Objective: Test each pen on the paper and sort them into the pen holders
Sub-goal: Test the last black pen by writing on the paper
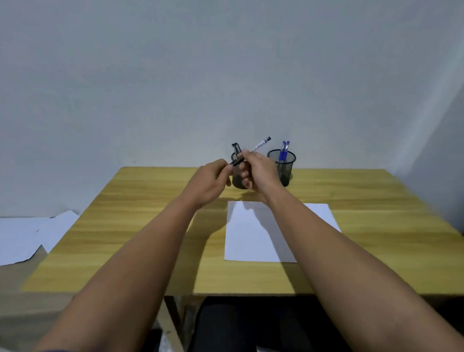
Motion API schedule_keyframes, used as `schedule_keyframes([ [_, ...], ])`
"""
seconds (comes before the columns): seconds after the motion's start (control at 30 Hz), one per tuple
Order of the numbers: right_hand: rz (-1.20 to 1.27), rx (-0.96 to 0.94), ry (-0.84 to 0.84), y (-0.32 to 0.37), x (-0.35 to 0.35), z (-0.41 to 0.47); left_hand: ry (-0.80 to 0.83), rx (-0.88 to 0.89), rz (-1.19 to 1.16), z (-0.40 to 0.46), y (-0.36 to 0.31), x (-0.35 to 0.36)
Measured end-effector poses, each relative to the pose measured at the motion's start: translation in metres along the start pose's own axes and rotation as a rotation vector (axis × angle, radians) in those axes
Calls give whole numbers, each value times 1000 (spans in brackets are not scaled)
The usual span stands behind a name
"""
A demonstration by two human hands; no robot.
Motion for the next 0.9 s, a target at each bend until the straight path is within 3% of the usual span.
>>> schedule_keyframes([
  [0.2, -36, 28, -134, 0, -34, 0, 124, -13, -32, 7, -34, 43],
  [0.33, 147, 101, -407, 0, -67, 14, 244, -72, 42, 1, -30, 55],
  [0.4, 97, 65, -523, 12, -97, 23, 258, -111, 115, -11, -9, 53],
  [0.53, -2, -36, -477, 35, -129, 26, 37, -257, 455, -24, 47, 30],
  [0.67, -176, -98, -442, 25, -145, 24, 23, -322, 794, -26, 86, 13],
  [0.8, -339, -166, -454, 1, -171, 16, 33, -331, 867, -32, 104, 14],
  [0.9, -270, -192, -458, -16, -179, 3, -89, -210, 825, -31, 97, 23],
])
Point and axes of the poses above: each hand's wrist, its own z-axis towards the middle knuckle, its own x-axis out of the palm, y = z × x, the point moved 1 cm from there along z, towards the middle knuckle, and after that the axes turned 4 degrees about z, right-handed, at the moved point
